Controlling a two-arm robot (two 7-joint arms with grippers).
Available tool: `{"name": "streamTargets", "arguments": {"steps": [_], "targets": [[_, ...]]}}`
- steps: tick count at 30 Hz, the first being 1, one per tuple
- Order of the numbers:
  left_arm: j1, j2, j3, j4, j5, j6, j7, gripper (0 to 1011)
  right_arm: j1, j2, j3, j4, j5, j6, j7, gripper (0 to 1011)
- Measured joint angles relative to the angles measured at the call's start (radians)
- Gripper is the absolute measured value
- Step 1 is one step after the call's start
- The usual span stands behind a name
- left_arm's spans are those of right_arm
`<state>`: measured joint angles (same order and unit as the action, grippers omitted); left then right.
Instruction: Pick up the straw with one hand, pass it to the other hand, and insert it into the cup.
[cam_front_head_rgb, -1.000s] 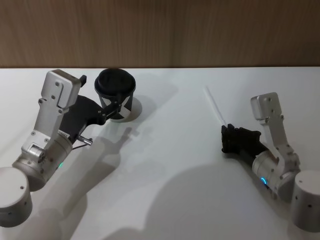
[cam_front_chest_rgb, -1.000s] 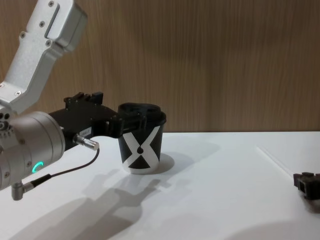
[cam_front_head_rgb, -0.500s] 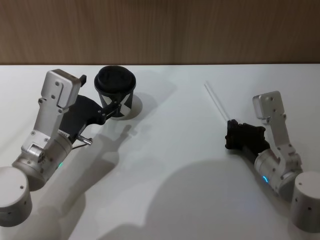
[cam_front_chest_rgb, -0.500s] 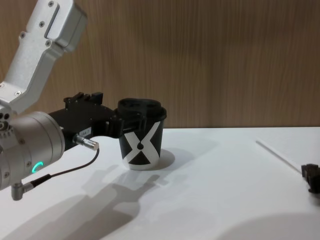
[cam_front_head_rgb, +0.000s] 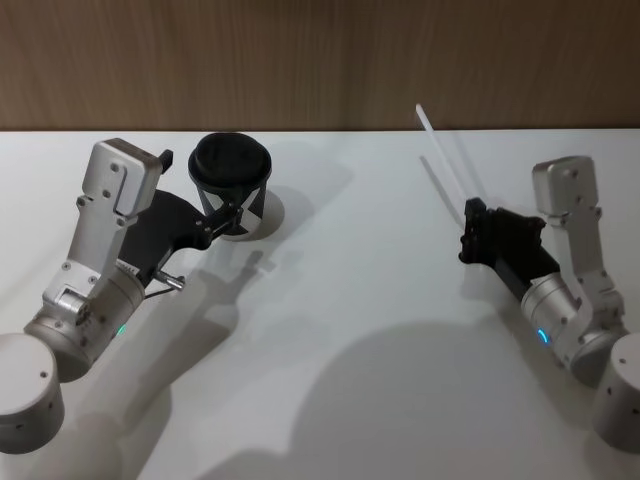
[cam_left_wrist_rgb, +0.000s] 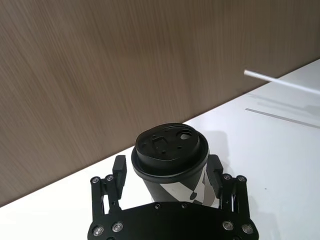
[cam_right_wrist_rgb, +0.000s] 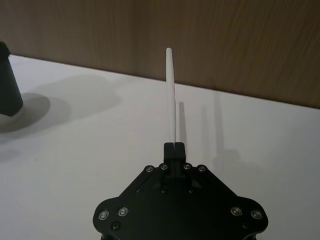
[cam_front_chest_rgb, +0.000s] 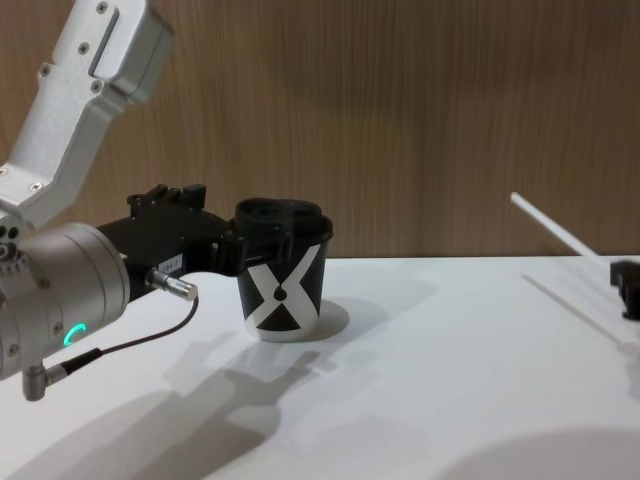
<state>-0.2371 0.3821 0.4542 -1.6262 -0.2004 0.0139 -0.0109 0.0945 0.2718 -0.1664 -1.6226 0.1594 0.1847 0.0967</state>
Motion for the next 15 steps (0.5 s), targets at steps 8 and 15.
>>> {"name": "streamTargets", "arguments": {"steps": [8,15], "targets": [[0.000,0.000,0.000,0.000,0.000,0.000,0.000,1002,0.010,0.010,0.013,-0.023,0.035,-0.072,0.066,0],[0.000,0.000,0.000,0.000,0.000,0.000,0.000,1001,0.028,0.024,0.017,-0.030,0.084,-0.123,0.144,1]]}}
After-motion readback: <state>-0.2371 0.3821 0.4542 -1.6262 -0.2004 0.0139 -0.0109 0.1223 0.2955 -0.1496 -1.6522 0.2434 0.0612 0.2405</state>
